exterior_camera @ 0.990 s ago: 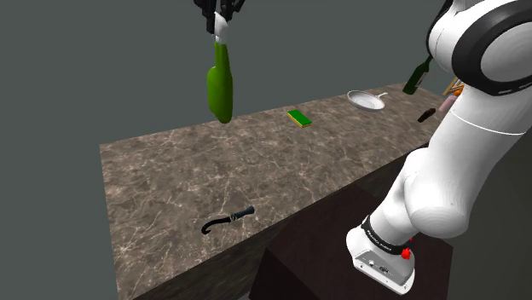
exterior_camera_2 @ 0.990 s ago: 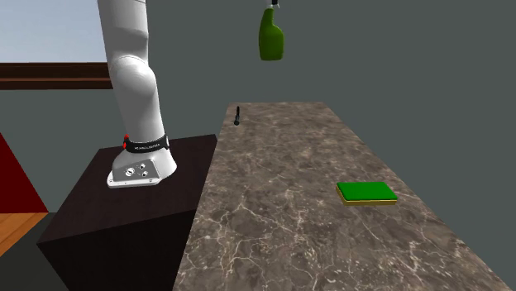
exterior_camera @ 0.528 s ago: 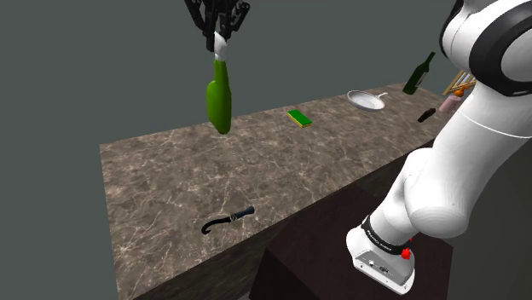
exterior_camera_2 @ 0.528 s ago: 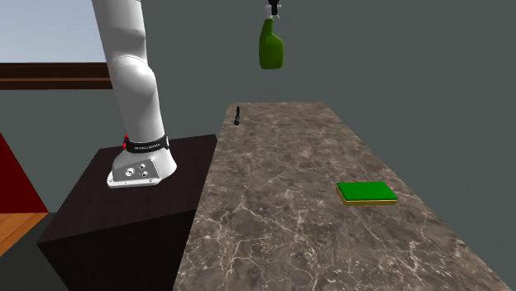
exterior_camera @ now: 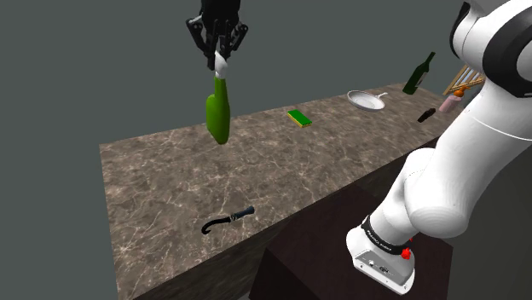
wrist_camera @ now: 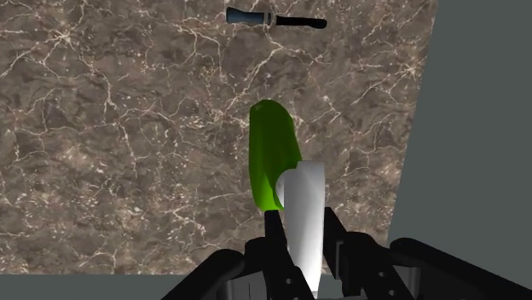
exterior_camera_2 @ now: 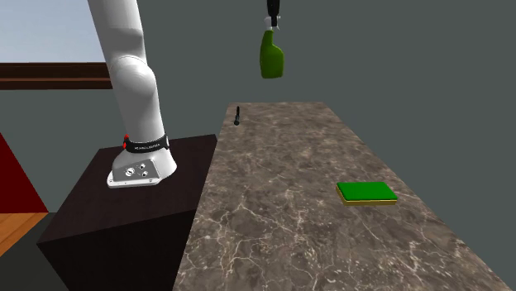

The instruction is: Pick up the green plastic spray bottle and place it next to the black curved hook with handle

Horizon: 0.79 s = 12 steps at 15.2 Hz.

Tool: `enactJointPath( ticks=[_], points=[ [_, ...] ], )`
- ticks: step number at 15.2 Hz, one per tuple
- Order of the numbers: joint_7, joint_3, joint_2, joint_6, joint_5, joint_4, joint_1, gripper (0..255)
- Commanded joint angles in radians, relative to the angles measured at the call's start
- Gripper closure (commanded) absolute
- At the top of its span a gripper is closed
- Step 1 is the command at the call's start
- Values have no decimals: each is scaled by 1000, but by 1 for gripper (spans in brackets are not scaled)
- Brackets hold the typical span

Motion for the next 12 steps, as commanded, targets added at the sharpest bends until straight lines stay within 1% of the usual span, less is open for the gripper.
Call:
enactJointPath(
  ticks=[1,12],
  points=[
    [0,0,-9,33,1,-41,0,255],
    [-2,-1,-35,188,5,-222,-1,255]
  ],
)
